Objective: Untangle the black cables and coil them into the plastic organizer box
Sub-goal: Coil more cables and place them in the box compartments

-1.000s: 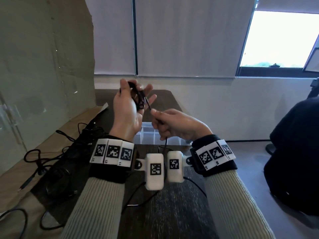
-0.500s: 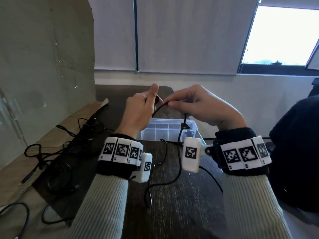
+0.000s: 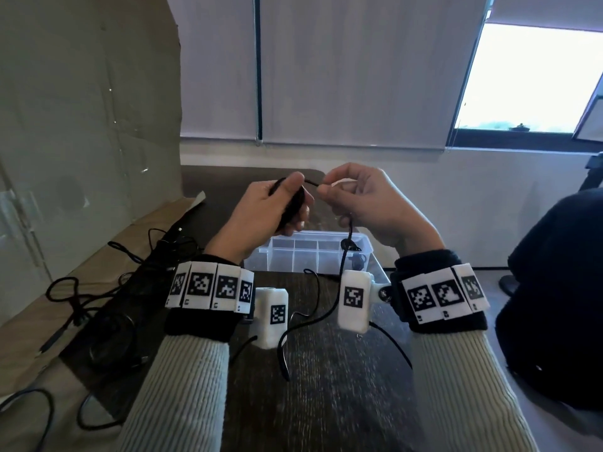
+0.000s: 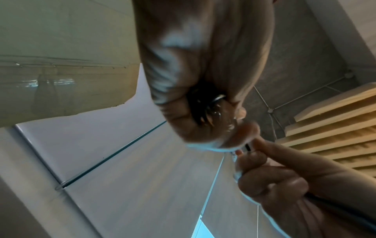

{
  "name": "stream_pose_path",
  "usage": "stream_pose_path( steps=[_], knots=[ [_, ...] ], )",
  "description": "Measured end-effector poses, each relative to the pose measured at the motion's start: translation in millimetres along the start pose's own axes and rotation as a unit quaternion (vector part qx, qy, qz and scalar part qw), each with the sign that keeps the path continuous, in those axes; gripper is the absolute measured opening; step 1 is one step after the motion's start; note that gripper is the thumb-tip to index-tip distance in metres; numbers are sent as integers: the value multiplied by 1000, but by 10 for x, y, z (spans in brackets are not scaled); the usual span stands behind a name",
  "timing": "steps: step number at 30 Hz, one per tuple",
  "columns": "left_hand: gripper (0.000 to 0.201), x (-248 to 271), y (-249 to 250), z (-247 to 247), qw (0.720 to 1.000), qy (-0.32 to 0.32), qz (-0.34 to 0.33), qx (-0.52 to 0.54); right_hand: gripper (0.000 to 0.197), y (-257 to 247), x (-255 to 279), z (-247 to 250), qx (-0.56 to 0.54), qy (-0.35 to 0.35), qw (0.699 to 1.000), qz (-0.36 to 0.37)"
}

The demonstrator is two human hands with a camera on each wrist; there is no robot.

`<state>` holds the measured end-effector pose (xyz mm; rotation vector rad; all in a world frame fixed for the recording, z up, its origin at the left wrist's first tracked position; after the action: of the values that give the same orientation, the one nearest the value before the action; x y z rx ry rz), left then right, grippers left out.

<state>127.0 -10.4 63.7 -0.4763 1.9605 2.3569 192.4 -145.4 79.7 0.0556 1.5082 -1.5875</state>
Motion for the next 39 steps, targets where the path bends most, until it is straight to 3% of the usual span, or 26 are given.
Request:
stream_pose_path(
  steps=[4, 8, 11, 15, 20, 21, 23, 25, 26, 28, 32, 36, 39],
  knots=[
    [43, -43, -17, 174, 989, 119, 13, 82, 15, 123, 17, -94, 47, -58, 997, -37],
    [45, -42, -86, 565, 950, 217, 14, 222, 11, 225, 73, -89, 108, -116, 986, -56],
    [43, -23, -97, 637, 936, 206, 6, 285, 17, 243, 85, -154, 48, -140, 987, -66],
    [45, -41, -27, 536, 907, 133, -15, 400, 21, 283, 140, -301, 24, -209, 974, -79],
    [37, -40, -31, 470, 843, 108, -6, 527, 26, 318, 237, -393, 18, -271, 953, -134],
    [35, -44, -54, 479, 848, 137, 0, 513, 27, 299, 255, -409, 17, -284, 949, -138],
    [30, -28, -97, 531, 888, 236, 0, 396, 27, 249, 276, -408, 34, -304, 942, -134],
    [21, -3, -75, 575, 920, 313, -44, 234, 26, 173, 272, -376, 67, -310, 940, -122],
    [21, 4, -44, 560, 930, 321, -81, 159, 25, 122, 264, -356, 79, -305, 942, -114],
    [31, -1, -15, 462, 941, 308, -139, 15, 24, -23, 250, -325, 100, -289, 949, -80],
    [54, -29, 7, 249, 935, 277, -138, -171, 19, -344, 203, -302, 174, -224, 958, 34],
    [54, -84, -23, 126, 978, 146, -91, -115, 19, -379, 71, -158, 182, -107, 972, 104],
    [68, -69, -22, -34, 990, 67, -66, -107, 17, -328, -2, -69, 179, -23, 974, 137]
  ],
)
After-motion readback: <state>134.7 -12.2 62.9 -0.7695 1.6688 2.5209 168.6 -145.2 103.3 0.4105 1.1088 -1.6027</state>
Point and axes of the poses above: each hand's wrist, its own x-axis away from the middle knuckle, its own z-axis out of the back of the hand, y = z × x, the point moved 6 cm from there along -x, towards the middle knuckle, and after that the axes turned 11 degrees about z, right-handed, at the moved point
